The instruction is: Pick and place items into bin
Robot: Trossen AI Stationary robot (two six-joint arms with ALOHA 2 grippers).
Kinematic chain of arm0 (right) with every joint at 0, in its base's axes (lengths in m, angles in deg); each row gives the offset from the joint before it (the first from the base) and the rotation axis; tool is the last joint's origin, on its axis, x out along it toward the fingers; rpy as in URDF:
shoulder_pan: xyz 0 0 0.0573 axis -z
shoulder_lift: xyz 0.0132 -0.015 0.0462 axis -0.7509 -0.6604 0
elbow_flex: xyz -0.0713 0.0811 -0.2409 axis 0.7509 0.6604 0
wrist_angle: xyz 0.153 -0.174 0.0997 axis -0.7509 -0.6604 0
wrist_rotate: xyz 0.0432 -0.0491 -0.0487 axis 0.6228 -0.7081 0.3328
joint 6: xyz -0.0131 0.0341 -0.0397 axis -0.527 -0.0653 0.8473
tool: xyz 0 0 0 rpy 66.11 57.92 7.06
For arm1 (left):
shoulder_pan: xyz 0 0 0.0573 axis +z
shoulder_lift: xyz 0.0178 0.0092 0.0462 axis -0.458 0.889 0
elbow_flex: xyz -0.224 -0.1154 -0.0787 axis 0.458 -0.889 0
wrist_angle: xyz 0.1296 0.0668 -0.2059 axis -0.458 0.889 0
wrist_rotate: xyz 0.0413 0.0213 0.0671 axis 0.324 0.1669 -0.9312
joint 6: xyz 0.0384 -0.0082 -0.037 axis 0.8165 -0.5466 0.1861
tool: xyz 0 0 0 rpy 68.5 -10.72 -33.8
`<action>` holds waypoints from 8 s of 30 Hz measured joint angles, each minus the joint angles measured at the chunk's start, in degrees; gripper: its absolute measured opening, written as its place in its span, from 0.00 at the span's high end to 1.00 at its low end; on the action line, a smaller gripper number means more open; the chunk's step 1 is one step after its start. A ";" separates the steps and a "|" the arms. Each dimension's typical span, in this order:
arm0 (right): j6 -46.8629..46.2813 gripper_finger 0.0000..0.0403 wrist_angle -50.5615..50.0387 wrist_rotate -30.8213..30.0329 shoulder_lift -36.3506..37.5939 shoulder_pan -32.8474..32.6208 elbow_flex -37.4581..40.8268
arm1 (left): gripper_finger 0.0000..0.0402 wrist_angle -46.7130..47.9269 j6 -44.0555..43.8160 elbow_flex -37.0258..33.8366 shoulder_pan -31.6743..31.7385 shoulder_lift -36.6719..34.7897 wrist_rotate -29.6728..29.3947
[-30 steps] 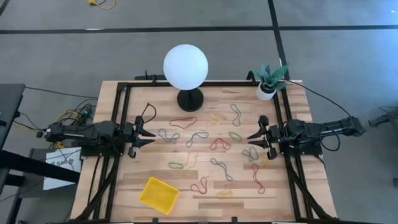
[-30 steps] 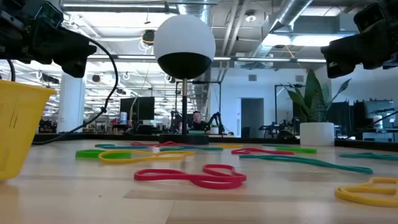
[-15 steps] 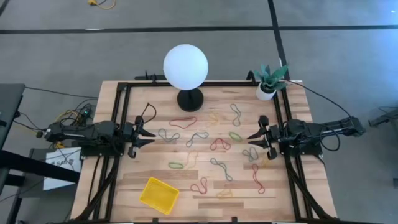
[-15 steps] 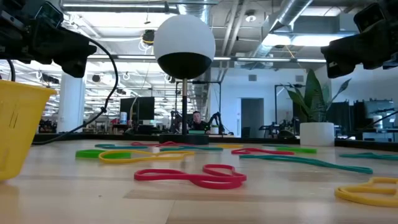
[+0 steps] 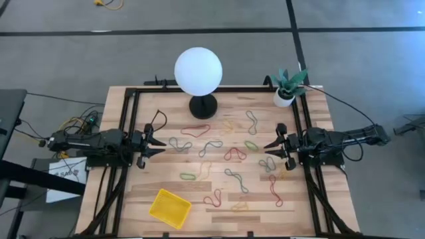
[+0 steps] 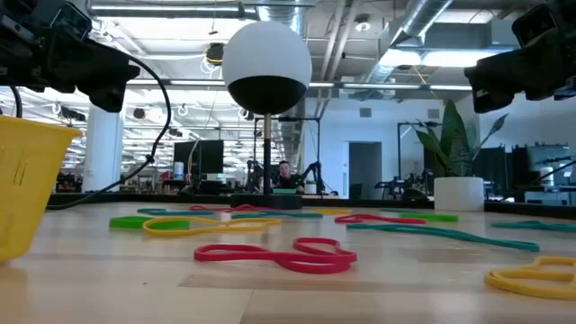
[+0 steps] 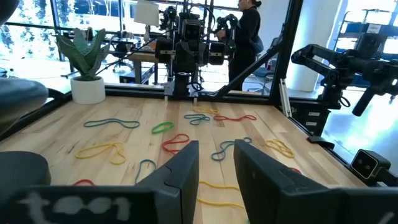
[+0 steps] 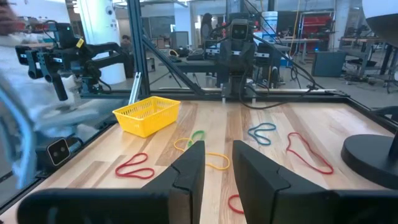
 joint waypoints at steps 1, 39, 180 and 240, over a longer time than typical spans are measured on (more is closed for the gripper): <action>0.00 0.81 0.01 0.00 -0.01 0.00 0.00 | 0.77 -0.01 0.00 -0.01 0.01 0.00 0.00; 0.00 0.81 0.01 0.00 0.01 0.00 0.00 | 0.77 0.01 0.00 -0.01 0.00 0.00 0.00; -0.50 0.81 1.92 -10.54 -0.01 0.02 0.02 | 1.00 16.52 -33.21 44.22 -40.84 68.75 -4.53; -16.88 0.60 1.90 -21.11 -79.65 17.56 -26.50 | 0.78 41.77 -30.95 44.22 -23.78 51.79 -60.07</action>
